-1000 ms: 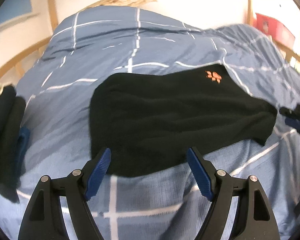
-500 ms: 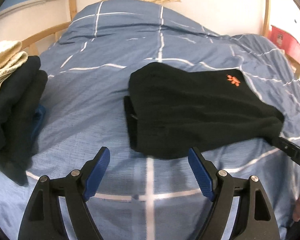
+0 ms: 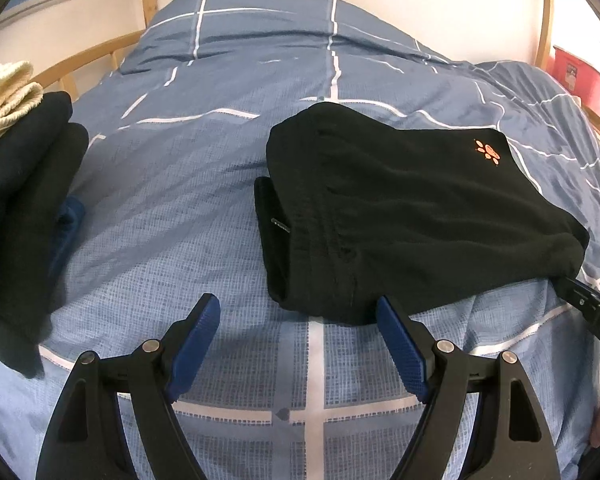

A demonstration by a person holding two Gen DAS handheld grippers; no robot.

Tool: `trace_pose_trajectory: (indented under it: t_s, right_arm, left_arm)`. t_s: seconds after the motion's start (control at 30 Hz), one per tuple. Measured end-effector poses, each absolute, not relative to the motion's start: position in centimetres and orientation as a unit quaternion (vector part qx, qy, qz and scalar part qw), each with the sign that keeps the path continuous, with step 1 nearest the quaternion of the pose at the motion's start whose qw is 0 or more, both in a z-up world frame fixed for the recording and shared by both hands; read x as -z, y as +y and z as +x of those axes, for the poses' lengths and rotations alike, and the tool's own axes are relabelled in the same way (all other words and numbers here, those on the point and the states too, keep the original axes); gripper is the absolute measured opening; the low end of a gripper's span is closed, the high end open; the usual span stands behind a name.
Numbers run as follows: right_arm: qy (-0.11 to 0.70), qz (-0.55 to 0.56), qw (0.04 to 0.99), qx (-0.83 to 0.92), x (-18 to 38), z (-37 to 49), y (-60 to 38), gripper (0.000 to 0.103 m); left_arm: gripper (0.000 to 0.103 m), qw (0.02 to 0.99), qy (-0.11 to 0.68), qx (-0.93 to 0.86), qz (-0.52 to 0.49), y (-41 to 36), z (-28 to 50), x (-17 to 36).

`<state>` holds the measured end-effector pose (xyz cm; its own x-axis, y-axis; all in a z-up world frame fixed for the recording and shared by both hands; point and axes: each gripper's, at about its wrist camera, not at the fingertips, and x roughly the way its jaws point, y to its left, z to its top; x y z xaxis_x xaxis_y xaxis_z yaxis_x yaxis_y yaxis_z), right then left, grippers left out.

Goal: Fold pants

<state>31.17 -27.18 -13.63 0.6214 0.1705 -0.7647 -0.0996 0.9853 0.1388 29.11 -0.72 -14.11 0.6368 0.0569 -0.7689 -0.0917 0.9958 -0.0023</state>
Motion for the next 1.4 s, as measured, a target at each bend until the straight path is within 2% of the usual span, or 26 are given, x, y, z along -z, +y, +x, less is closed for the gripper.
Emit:
trace_pose_trajectory:
  t_s: [0.2, 0.63, 0.73, 0.8, 0.87, 0.9, 0.97, 1.17, 1.2, 1.4]
  right_arm:
    - [0.422, 0.010, 0.903, -0.082, 12.0, 29.0, -27.0, 0.007]
    - [0.460, 0.021, 0.886, -0.057, 13.3, 28.0, -27.8, 0.009]
    - [0.453, 0.036, 0.890, -0.036, 12.6, 27.2, -28.3, 0.019]
    - [0.434, 0.043, 0.900, -0.016, 11.6, 26.3, -28.6, 0.032]
    - [0.413, 0.047, 0.910, 0.002, 10.3, 25.5, -28.7, 0.038]
    - [0.406, 0.048, 0.913, 0.006, 9.8, 25.3, -28.6, 0.045]
    - [0.391, 0.048, 0.919, 0.008, 8.7, 25.0, -28.1, 0.050]
    - [0.345, 0.001, 0.939, -0.008, 6.4, 26.0, -24.9, 0.051]
    - [0.340, 0.001, 0.940, -0.012, 6.3, 26.2, -24.6, 0.053]
    - [0.337, 0.000, 0.941, -0.028, 6.7, 29.3, -23.3, 0.054]
  left_arm:
    - [0.080, 0.909, 0.415, -0.032, -0.004, -1.6, 28.4, 13.4]
    - [0.080, 0.899, 0.437, -0.025, 0.000, -1.7, 28.1, 13.9]
    - [0.080, 0.900, 0.435, -0.018, 0.001, -1.7, 27.3, 13.4]
    - [0.080, 0.902, 0.431, -0.013, 0.003, -1.6, 26.6, 13.0]
    - [0.080, 0.905, 0.425, -0.011, 0.003, -1.2, 25.7, 12.3]
    - [0.080, 0.907, 0.421, -0.011, 0.002, -0.9, 25.4, 12.0]
    - [0.080, 0.912, 0.410, -0.004, -0.005, 0.1, 24.7, 11.3]
    - [0.080, 0.927, 0.375, 0.010, -0.027, 2.4, 25.0, 10.0]
    - [0.080, 0.927, 0.373, 0.011, -0.037, 2.9, 25.5, 10.0]
    - [0.080, 0.923, 0.376, 0.018, -0.080, 3.7, 28.6, 10.3]
